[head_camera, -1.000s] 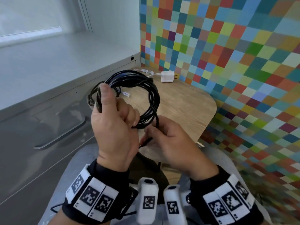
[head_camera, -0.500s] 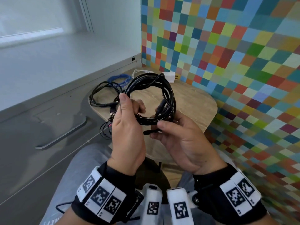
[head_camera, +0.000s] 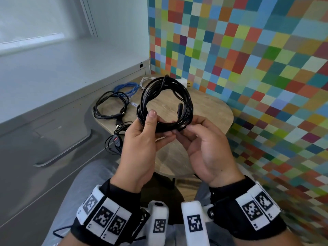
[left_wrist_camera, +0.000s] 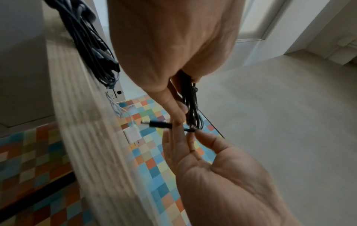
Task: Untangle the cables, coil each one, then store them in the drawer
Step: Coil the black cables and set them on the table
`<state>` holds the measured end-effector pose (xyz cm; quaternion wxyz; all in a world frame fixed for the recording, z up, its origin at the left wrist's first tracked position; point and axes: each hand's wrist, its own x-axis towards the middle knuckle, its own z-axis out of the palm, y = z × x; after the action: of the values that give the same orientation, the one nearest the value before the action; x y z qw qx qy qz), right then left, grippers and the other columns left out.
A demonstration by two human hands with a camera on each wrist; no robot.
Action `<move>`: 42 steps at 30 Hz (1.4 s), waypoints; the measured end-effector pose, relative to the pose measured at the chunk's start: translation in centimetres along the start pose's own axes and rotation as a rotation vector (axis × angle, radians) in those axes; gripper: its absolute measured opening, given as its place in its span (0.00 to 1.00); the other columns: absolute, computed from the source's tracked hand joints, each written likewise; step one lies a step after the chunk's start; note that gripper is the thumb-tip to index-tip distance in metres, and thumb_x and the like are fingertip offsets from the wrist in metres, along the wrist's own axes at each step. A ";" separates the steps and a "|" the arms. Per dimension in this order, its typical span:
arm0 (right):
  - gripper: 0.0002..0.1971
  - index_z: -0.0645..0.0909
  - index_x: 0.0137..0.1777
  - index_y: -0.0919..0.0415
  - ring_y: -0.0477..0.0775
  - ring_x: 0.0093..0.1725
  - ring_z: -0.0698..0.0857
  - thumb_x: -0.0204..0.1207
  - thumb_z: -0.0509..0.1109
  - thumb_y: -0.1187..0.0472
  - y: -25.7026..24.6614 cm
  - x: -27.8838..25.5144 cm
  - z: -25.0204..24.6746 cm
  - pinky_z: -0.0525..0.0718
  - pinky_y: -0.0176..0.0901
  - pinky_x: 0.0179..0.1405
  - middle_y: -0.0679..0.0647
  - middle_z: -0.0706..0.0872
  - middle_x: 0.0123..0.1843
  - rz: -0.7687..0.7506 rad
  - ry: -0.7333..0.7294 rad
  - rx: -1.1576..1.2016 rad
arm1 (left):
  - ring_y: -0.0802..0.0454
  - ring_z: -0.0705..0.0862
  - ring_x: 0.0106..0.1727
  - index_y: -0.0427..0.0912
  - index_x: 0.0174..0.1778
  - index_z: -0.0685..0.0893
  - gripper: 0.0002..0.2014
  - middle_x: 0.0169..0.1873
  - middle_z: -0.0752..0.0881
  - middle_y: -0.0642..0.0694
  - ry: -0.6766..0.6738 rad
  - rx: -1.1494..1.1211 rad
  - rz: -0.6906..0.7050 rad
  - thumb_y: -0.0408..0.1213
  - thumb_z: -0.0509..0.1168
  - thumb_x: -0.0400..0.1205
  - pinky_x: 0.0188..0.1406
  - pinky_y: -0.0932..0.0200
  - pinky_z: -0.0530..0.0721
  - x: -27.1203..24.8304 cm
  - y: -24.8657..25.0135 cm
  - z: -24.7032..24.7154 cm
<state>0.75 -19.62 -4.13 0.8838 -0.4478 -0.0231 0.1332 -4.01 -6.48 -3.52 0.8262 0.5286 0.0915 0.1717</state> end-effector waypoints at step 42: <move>0.09 0.84 0.60 0.57 0.59 0.53 0.88 0.86 0.67 0.68 -0.9 0.2 -0.9 0.85 0.66 0.63 0.57 0.89 0.45 -0.005 -0.020 -0.259 | 0.45 0.89 0.32 0.35 0.49 0.83 0.14 0.36 0.89 0.41 -0.032 0.125 -0.023 0.44 0.62 0.89 0.38 0.50 0.93 0.1 -0.6 -0.2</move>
<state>1.31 -20.75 -4.01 0.8188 -0.5566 -0.0498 0.1315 -3.83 -6.51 -4.13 0.7951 0.5807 0.0947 0.1475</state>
